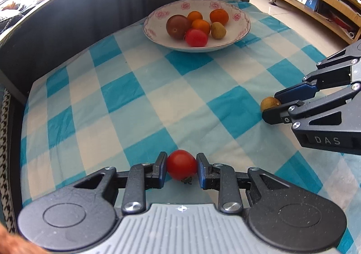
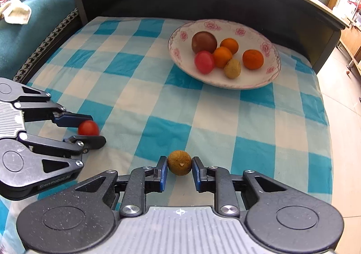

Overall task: Organize fruits
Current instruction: 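Close right gripper on the brown fruit while left gripper closes on the small red tomato, then lift and carry both fruits over the flowered bowl with both grippers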

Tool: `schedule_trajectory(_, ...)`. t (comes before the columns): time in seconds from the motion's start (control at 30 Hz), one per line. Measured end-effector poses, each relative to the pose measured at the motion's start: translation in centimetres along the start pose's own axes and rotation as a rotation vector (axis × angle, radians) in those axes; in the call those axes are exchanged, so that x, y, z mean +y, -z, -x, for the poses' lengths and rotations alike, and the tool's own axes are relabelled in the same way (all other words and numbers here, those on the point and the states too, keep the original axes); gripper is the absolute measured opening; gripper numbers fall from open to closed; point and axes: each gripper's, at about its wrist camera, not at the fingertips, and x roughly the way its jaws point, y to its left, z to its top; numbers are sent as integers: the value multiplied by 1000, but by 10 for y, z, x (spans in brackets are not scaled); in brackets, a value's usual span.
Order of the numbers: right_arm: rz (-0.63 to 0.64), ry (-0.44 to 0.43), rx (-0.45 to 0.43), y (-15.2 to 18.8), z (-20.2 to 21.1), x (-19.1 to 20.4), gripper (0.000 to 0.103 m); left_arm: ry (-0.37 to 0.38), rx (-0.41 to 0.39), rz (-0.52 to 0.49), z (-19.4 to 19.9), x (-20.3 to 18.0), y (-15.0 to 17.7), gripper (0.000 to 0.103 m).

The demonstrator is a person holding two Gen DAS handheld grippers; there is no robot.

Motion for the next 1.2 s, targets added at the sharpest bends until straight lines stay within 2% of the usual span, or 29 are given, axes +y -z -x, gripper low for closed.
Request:
schedule_trajectory(0.27,-7,-1,2,4,4,6,18,-25,21,37,8,-1,10,36)
schedule_trajectory(0.73,9,13,-2,4,2,11,18,-38,5,27,10,-3,14,37)
schedule_trajectory(1.2,4,0,-49,-4,11,15,18,-61,-22,45,14,5,5,37)
